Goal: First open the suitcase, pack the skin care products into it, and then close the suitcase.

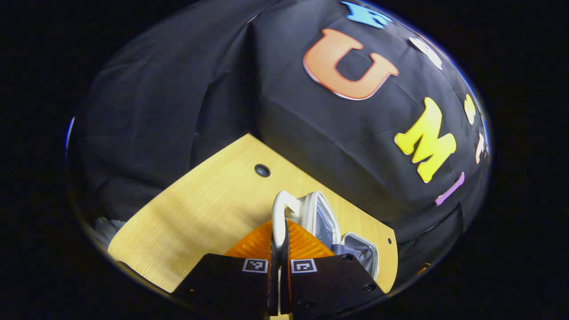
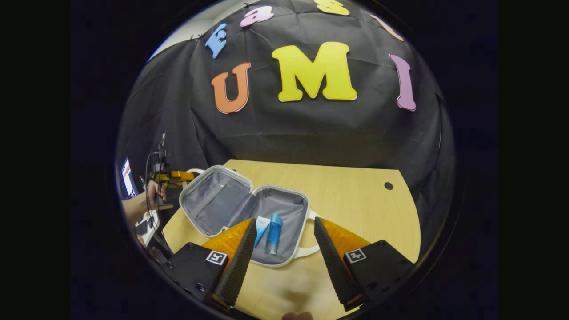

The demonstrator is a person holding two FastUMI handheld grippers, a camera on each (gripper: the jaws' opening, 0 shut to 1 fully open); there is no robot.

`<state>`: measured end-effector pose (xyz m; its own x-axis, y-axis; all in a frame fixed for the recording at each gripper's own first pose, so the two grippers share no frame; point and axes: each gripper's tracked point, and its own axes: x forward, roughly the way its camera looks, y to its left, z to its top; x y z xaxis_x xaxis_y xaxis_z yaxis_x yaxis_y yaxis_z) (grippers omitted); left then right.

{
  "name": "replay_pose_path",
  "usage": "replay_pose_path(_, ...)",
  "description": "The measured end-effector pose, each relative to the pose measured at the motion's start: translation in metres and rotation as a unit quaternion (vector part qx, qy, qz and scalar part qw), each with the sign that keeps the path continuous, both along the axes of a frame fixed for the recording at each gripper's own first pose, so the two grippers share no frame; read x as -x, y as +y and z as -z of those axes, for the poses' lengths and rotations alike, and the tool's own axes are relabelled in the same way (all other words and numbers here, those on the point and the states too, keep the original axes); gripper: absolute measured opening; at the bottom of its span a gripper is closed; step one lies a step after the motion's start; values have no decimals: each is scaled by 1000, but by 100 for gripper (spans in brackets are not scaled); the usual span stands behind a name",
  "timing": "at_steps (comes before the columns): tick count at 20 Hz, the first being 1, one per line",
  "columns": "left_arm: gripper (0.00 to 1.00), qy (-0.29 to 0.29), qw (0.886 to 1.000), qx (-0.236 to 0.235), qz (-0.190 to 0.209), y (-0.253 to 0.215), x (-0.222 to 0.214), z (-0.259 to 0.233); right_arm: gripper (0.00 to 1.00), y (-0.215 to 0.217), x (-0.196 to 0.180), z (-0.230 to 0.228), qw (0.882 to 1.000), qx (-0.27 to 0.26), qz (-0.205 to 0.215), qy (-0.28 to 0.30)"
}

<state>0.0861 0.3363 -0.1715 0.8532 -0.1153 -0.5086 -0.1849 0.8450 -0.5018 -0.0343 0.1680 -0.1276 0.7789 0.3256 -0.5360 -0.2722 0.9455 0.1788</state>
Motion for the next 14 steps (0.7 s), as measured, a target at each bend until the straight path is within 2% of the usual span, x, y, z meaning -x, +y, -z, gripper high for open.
replay_pose_path(1,5,-16,1000,-19,7,-12,3,-20,75,-4,4,0,1000,-3,1,-1)
replay_pose_path(3,5,-45,997,-55,26,-45,9,-56,78,-12,9,-3,1000,-6,1,-5)
replay_pose_path(7,5,-84,991,-94,52,-117,17,-106,77,-39,11,-15,999,2,2,-37)
replay_pose_path(8,5,-94,988,-109,59,-135,18,-113,75,-48,9,-18,999,3,7,-46)
replay_pose_path(12,5,-119,970,-194,80,-205,19,-123,82,-100,10,-30,996,12,51,-72)
replay_pose_path(14,5,-127,965,-212,92,-238,22,-123,82,-124,12,-27,995,13,69,-71)
